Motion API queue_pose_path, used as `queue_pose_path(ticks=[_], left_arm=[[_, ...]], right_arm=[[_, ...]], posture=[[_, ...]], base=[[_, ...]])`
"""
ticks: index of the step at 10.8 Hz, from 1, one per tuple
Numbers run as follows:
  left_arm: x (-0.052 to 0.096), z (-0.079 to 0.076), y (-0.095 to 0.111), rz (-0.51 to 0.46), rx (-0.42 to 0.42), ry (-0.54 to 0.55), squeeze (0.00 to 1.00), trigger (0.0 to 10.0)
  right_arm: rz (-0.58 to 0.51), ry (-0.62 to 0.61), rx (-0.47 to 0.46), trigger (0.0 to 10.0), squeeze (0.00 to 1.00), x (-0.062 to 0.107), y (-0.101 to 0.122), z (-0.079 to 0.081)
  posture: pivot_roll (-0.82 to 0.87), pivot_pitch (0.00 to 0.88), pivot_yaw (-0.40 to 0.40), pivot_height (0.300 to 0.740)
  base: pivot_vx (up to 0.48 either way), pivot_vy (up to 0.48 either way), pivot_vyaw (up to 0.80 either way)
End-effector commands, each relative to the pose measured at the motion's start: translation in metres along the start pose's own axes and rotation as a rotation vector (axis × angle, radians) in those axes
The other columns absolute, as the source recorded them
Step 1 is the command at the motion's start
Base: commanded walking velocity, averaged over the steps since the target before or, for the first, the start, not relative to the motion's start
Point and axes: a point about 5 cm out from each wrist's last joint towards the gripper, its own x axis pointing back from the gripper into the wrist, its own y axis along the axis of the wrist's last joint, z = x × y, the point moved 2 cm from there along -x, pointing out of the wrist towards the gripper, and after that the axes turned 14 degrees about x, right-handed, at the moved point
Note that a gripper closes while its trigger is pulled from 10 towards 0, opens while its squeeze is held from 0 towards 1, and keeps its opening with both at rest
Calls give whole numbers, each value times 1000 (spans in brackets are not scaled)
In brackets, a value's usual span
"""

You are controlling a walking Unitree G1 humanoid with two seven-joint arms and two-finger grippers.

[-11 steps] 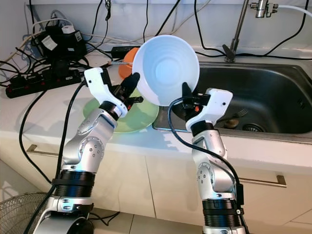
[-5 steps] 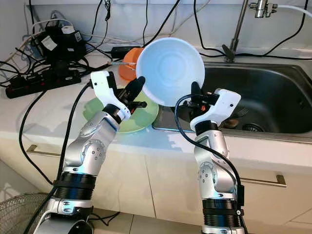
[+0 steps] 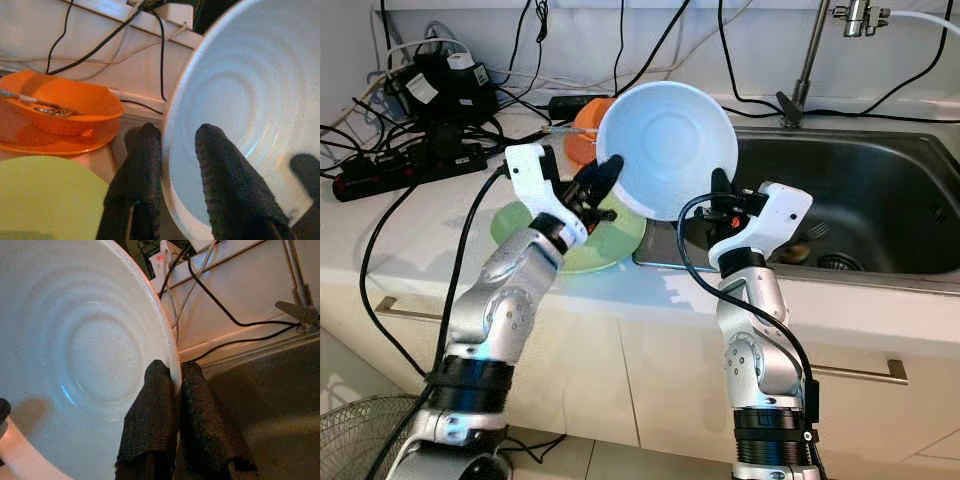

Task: Kitchen organization

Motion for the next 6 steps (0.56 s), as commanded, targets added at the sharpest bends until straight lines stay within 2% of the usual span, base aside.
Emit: queue_pose_path(ticks=[1,2,3,6], left_arm=[[1,-9,0,18,-53,-50,1000,10000],[3,-9,-7,52,-108,-67,0,10000],[8,-11,-19,98,-169,-89,0,10000],[16,-11,-32,156,-196,-115,0,10000]], right_arm=[[-46,-18,3,0,0,-6,11,0],[-60,-56,12,0,0,-8,14,-7],[-86,-116,45,0,0,-12,21,-20],[-110,-200,97,0,0,-17,29,-45]], posture=[[20,0,89,740],[22,0,89,740],[20,0,90,740],[24,0,88,740]], base=[[0,0,0],[0,0,0],[0,0,0],[0,0,0]])
